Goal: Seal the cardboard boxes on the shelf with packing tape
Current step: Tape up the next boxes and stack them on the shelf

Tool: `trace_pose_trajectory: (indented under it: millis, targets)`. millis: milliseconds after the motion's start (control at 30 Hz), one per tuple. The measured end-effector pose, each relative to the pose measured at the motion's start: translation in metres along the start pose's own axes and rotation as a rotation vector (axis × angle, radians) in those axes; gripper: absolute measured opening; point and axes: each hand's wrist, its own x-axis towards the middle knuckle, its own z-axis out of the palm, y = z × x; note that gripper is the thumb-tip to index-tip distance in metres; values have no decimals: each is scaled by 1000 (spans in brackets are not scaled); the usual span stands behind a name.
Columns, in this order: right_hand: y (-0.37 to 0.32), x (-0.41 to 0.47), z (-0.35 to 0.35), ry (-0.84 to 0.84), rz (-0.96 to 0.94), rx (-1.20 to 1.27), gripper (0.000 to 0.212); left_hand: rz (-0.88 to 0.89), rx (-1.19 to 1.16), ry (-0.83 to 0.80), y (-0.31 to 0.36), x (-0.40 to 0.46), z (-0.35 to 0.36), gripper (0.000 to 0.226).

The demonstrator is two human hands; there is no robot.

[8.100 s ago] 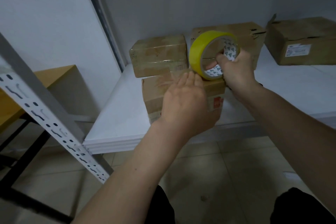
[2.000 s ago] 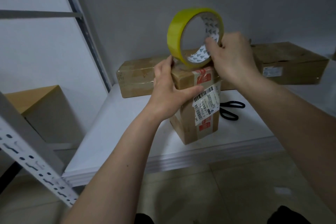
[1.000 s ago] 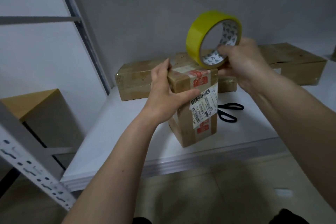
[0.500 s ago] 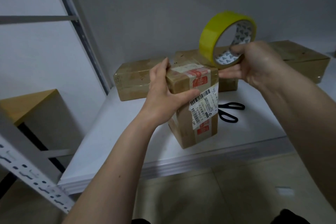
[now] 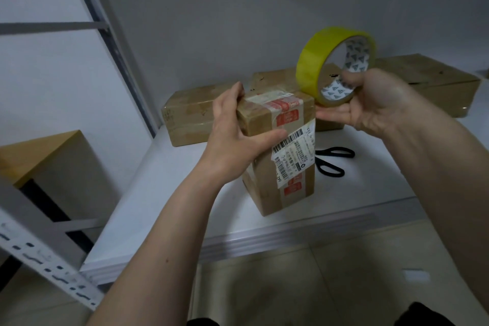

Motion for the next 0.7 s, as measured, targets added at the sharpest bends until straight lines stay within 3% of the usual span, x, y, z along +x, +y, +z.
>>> trace_pose_trajectory:
  millis: [567, 700]
  targets:
    - [29, 9, -13, 48, 83, -10, 15, 1, -18, 38, -5, 2, 4, 105]
    - [32, 9, -12, 47, 86, -5, 13, -11, -13, -24, -1, -4, 0, 105]
